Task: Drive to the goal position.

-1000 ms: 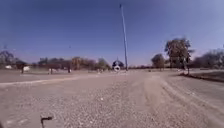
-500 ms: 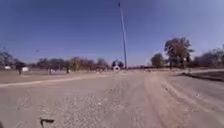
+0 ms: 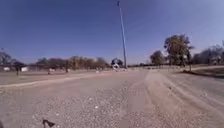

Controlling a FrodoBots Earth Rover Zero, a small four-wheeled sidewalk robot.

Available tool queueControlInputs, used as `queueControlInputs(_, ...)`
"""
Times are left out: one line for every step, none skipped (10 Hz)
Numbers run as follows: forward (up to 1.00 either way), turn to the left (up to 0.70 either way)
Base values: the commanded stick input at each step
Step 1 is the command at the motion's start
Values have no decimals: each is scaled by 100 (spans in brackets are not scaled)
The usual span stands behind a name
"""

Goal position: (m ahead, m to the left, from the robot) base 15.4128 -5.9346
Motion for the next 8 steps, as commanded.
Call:
queueControlInputs(50, 0)
queueControlInputs(50, 0)
queueControlInputs(50, 0)
queueControlInputs(50, 0)
queueControlInputs(50, 0)
queueControlInputs(50, 0)
queueControlInputs(50, 0)
queueControlInputs(50, 0)
